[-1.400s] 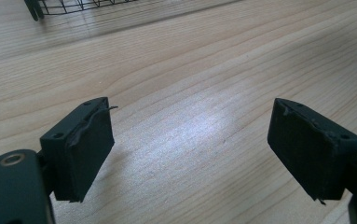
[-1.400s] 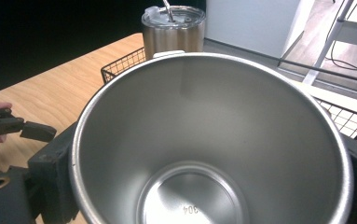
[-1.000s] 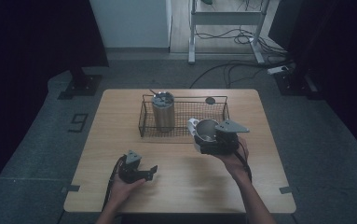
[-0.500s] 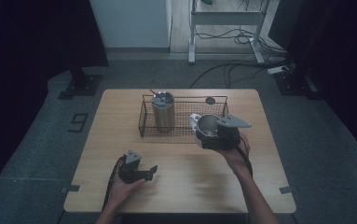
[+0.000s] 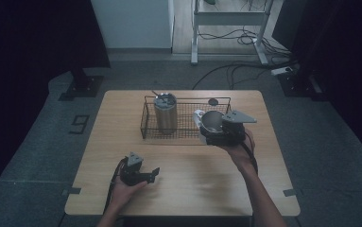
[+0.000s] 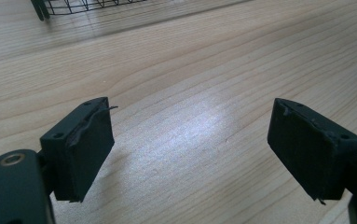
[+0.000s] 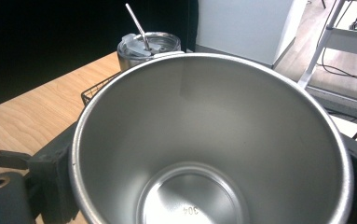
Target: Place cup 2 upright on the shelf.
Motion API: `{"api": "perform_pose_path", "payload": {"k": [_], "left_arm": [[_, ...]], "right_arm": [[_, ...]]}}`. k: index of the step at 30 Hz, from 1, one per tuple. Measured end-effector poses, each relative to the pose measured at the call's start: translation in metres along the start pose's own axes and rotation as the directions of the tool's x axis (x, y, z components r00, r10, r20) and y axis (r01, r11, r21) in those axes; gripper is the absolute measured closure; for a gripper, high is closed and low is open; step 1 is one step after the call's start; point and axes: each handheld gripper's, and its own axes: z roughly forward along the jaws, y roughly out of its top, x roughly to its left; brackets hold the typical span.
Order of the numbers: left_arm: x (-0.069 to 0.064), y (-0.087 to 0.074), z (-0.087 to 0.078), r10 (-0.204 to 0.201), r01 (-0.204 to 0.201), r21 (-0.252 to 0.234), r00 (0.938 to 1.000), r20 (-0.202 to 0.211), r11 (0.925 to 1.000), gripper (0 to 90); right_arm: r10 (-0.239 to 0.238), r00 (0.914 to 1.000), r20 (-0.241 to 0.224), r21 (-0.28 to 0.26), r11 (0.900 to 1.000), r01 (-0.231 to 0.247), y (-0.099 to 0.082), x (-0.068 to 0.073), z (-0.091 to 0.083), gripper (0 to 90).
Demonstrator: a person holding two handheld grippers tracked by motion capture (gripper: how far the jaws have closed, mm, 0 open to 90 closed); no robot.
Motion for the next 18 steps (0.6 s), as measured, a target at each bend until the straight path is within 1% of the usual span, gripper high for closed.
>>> {"api": "perform_pose_path", "payload": {"k": [5, 7, 14, 18], "left_arm": [[0.000, 0.000, 0.000, 0.002, -0.002, 0.000, 1.0000, 0.001, 1.0000, 14.5], [0.000, 0.000, 0.000, 0.003, -0.003, 0.000, 1.0000, 0.001, 1.0000, 14.5], [0.001, 0.000, -0.001, 0.001, -0.001, 0.000, 1.0000, 0.001, 1.0000, 14.5], [0.001, 0.000, -0.002, 0.003, -0.003, 0.000, 1.0000, 0.003, 1.0000, 14.5]], "right_arm": [[-0.004, 1.0000, 0.006, 0.003, 1.0000, 0.004, 0.007, -0.004, 0.004, 6.5], [-0.018, 0.9998, 0.010, 0.016, 0.9997, 0.018, 0.010, -0.007, 0.008, 6.5], [-0.034, 0.9991, 0.025, 0.030, 0.9990, 0.033, 0.015, -0.014, 0.016, 6.5], [-0.028, 0.9991, 0.031, 0.037, 0.9990, 0.026, 0.015, -0.019, 0.021, 6.5]]}}
